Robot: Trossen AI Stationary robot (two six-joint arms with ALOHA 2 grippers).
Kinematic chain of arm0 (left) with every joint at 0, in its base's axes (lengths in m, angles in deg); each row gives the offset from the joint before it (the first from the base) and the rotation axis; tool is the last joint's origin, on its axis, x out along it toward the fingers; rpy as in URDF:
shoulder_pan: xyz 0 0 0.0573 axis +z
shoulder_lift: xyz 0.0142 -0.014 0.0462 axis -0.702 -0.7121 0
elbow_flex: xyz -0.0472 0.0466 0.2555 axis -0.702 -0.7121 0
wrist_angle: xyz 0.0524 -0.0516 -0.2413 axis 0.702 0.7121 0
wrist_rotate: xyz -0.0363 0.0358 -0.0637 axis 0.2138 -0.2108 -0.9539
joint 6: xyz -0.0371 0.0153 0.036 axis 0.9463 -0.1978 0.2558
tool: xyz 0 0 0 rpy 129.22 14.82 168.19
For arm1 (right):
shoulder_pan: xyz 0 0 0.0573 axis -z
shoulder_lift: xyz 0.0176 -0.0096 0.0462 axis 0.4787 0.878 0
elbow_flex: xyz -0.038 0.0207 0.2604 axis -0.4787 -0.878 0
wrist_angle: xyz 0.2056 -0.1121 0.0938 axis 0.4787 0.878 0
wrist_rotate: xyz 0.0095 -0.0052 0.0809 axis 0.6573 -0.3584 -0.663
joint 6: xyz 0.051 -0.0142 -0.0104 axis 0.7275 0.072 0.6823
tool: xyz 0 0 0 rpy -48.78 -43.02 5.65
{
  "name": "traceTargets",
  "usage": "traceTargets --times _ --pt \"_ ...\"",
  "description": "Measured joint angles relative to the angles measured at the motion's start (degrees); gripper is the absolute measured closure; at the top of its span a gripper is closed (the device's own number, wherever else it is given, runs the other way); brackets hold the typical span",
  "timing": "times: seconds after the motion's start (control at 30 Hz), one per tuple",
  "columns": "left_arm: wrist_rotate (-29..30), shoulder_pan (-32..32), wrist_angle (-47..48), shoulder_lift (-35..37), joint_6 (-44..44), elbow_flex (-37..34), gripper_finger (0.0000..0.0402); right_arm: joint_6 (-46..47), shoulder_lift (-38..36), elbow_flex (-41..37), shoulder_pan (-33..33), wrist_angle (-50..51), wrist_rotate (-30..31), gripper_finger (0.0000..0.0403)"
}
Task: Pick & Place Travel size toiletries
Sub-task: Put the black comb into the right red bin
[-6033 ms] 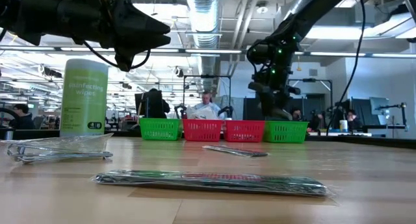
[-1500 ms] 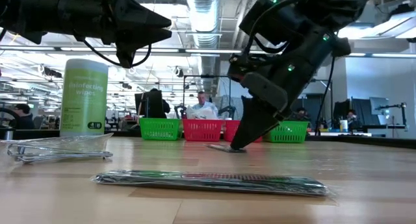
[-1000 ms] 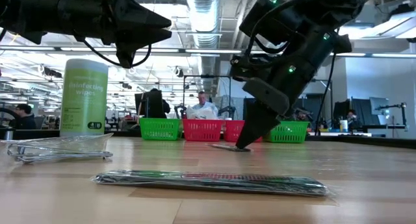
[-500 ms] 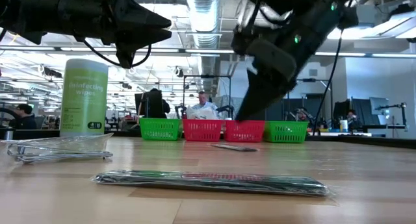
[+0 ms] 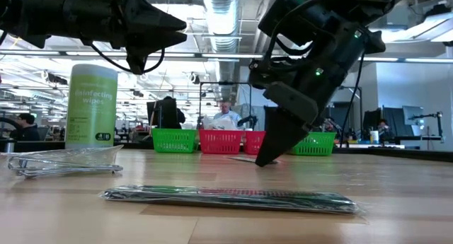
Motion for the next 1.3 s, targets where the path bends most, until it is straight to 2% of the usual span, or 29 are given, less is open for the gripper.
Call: traceTargets --times 0.1,0.2,0.33,0.73,0.93,1.03,1.13,1.3 --pt "0.00 0.00 0.01 0.00 0.00 0.00 0.0305 0.31 0.04 0.06 0.04 0.21 0.08 0.0175" --pt "0.00 0.00 0.02 0.00 0.00 0.00 0.0305 1.88 -0.37 0.20 0.15 1.98 0.01 0.0160" --pt "0.00 0.00 0.02 0.00 0.00 0.00 0.0305 4.47 -1.19 0.11 0.69 3.85 0.09 0.0167" --pt "0.00 0.00 0.04 0.00 0.00 -0.02 0.0305 9.50 -1.79 0.09 1.55 3.14 5.81 0.0217" --pt "0.00 0.00 0.04 0.00 0.00 -0.02 0.0305 12.96 -1.51 0.09 4.16 2.68 6.26 0.0213" --pt "0.00 0.00 0.04 0.00 0.00 -0.02 0.0305 13.81 0.65 0.02 4.84 0.38 5.47 0.0204" --pt "0.00 0.00 0.07 0.00 -0.09 -0.02 0.0305 13.68 3.24 0.44 4.84 -6.21 4.24 0.0195" --pt "0.00 0.00 0.06 0.00 -1.05 -0.04 0.0305 13.49 5.99 1.18 5.32 -5.69 4.67 0.0194"
